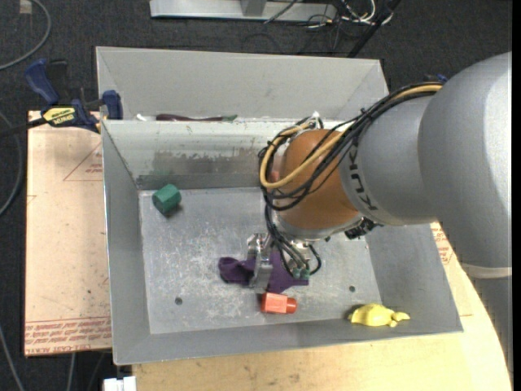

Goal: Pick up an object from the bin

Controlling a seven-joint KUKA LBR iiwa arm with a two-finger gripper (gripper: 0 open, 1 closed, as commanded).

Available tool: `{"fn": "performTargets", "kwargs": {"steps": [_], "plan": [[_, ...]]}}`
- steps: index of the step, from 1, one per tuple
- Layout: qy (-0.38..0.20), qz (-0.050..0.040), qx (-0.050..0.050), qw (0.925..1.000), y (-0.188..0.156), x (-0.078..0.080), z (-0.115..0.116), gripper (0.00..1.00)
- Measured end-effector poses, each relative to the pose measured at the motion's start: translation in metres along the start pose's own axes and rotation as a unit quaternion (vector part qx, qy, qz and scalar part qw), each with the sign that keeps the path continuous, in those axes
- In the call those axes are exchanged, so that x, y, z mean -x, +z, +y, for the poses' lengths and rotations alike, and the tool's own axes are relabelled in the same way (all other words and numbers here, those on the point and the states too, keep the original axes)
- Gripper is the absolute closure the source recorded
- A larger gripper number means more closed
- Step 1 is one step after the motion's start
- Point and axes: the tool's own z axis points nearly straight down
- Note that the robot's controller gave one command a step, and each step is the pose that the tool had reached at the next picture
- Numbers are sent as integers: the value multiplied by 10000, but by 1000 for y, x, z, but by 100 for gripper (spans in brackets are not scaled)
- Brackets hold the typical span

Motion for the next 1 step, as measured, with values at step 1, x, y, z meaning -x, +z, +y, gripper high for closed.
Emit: {"fn": "performTargets", "kwargs": {"steps": [1], "plan": [[252, -9, 7, 9997, -100, 5, -1, 100]]}}
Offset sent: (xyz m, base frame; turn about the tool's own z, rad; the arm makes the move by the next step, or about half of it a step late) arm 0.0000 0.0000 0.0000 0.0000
